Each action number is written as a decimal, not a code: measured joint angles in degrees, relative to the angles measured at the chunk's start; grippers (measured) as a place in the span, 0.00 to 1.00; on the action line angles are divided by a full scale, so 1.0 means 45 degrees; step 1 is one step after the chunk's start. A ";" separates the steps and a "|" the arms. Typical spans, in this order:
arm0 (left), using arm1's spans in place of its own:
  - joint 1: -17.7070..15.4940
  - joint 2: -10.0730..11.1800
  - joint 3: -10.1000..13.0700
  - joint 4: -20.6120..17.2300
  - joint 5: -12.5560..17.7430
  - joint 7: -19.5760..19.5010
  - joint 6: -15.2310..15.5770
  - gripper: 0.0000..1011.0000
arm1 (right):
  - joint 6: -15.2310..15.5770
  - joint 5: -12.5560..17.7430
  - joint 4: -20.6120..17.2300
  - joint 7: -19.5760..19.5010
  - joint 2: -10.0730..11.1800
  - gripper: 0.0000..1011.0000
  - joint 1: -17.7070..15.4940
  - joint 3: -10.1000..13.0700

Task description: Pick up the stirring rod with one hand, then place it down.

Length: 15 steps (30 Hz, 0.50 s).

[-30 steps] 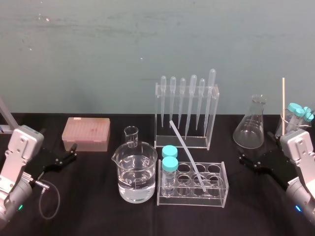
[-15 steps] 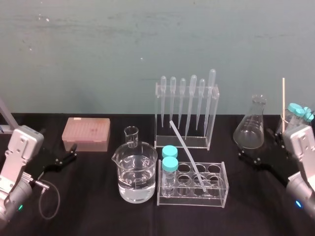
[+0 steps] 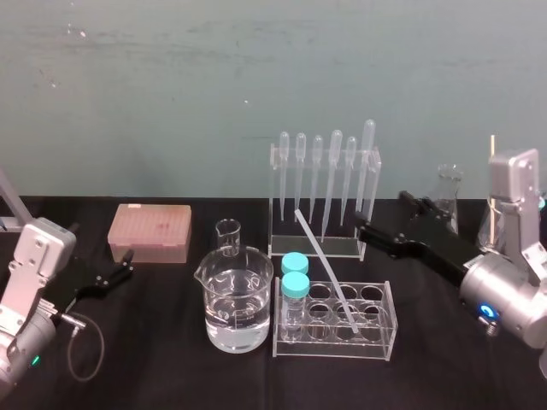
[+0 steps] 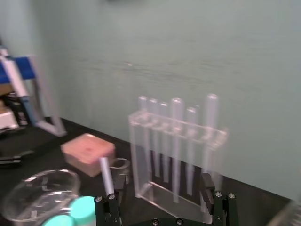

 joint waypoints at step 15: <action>0.0000 0.0000 0.0000 0.0000 0.0000 0.0000 0.0000 0.99 | 0.0876 -0.0372 0.1106 0.2256 -0.0567 0.99 0.1464 -0.1003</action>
